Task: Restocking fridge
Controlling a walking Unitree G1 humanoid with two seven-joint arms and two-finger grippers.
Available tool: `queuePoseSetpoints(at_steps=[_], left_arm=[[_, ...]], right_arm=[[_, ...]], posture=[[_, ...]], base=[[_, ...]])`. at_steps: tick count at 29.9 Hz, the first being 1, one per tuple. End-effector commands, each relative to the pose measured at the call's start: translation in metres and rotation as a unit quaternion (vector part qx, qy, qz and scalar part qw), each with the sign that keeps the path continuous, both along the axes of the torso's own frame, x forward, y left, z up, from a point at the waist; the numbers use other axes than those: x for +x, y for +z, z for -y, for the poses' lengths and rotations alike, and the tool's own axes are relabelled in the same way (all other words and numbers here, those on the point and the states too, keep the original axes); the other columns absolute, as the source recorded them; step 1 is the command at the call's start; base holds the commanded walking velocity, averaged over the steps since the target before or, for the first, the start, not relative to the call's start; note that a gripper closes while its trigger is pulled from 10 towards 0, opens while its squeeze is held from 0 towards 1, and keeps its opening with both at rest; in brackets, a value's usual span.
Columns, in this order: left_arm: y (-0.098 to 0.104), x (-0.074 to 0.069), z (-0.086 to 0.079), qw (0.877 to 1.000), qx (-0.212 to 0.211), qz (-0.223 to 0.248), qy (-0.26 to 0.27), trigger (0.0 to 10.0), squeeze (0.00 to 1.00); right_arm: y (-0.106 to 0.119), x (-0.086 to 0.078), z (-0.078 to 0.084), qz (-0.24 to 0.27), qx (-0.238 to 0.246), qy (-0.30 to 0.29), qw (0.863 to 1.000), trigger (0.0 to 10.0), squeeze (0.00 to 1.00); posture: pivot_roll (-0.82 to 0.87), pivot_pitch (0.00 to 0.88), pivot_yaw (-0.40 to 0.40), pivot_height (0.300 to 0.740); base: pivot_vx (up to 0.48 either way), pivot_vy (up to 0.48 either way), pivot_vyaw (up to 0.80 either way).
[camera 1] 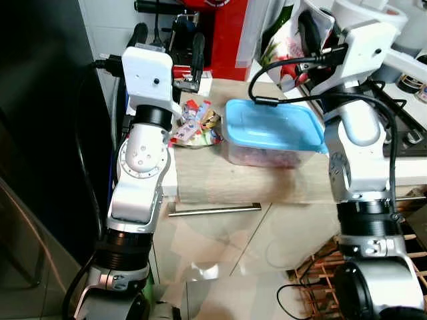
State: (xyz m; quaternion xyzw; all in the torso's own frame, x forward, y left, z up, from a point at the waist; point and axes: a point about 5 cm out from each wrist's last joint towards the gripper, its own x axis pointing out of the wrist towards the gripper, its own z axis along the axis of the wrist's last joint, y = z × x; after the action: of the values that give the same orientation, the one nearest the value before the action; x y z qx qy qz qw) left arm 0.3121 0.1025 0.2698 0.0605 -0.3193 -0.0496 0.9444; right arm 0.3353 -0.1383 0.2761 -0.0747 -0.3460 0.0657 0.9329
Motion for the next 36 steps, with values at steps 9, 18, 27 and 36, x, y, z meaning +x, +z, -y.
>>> queuePoseSetpoints(at_steps=[9,18,27,36], left_arm=[[0.0024,0.0022,0.0039,1.0,-0.009,0.003,0.004,10.0,0.0],[0.0039,0.003,0.0033,1.0,-0.012,0.007,0.009,10.0,0.0],[0.0067,0.0021,0.0061,1.0,-0.008,0.017,0.005,10.0,0.0],[0.0097,0.0002,0.0094,1.0,-0.009,0.028,0.006,10.0,0.0]], right_arm=[[-0.0014,-0.0093,0.0051,0.04,-0.01,-0.079,0.996,10.0,0.0],[-0.0019,-0.0087,0.0032,0.048,-0.011,-0.092,0.995,10.0,0.0],[-0.0019,-0.009,0.0026,0.05,-0.009,-0.094,0.994,10.0,0.0],[0.0026,-0.0111,-0.0045,0.063,-0.014,-0.079,0.995,10.0,0.0]], posture=[[-0.04,0.0,-0.065,0.74],[-0.04,0.0,-0.068,0.74],[-0.05,0.0,-0.067,0.74],[-0.05,0.0,-0.073,0.74]], base=[[-0.148,0.0,0.0],[-0.341,0.0,0.0],[-0.299,0.0,0.0],[-0.26,0.0,0.0]])
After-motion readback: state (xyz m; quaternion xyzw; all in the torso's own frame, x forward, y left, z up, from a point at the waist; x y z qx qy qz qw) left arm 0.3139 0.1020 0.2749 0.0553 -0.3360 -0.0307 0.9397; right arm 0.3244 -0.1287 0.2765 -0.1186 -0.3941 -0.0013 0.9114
